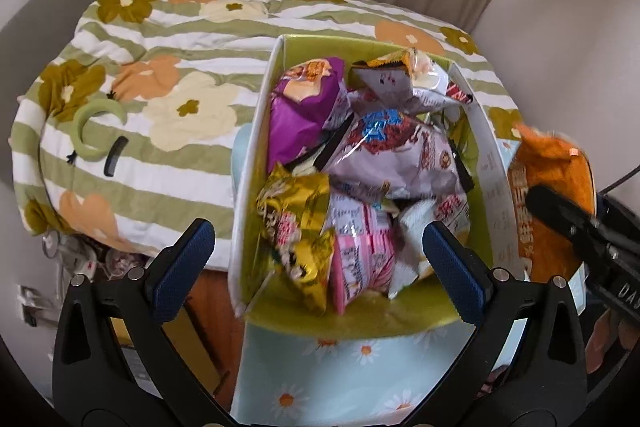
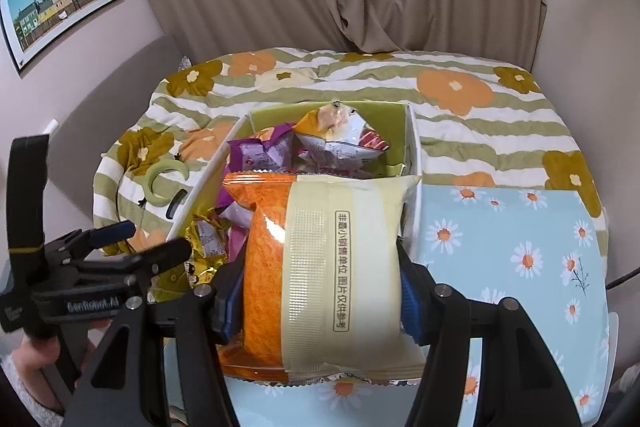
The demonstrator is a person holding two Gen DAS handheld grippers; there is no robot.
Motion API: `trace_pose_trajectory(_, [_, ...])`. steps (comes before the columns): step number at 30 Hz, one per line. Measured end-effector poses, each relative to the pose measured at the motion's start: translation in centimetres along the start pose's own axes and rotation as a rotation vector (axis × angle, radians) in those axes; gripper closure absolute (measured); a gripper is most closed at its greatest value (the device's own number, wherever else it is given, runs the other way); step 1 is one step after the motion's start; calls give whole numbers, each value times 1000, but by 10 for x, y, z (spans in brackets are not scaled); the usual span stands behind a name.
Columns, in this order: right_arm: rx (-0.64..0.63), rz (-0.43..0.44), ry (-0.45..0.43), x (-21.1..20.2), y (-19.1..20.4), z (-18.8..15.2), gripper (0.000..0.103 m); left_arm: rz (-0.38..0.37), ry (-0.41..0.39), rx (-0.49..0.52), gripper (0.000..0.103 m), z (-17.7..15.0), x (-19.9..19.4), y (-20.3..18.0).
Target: Organize snacks
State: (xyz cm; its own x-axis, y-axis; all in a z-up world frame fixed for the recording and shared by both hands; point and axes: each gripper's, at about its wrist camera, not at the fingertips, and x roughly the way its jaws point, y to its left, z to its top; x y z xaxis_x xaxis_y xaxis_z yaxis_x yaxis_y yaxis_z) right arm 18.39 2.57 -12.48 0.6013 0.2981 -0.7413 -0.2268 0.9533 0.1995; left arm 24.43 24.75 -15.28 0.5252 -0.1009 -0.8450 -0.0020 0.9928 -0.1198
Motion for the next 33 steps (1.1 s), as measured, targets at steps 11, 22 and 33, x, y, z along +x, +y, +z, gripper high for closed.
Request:
trace_pose_trajectory(11, [-51,31,-1,27,29,17,44,82,40,2,0,-11,0,17])
trace_pose_trajectory(22, [2,0,-10,33,16,-8,1,80,94,-5,0,-28,22,21])
trace_pose_trajectory(33, [-7,4,-93,-34,-15,-17,1,117,-23,-13,0,-39,-41,-25])
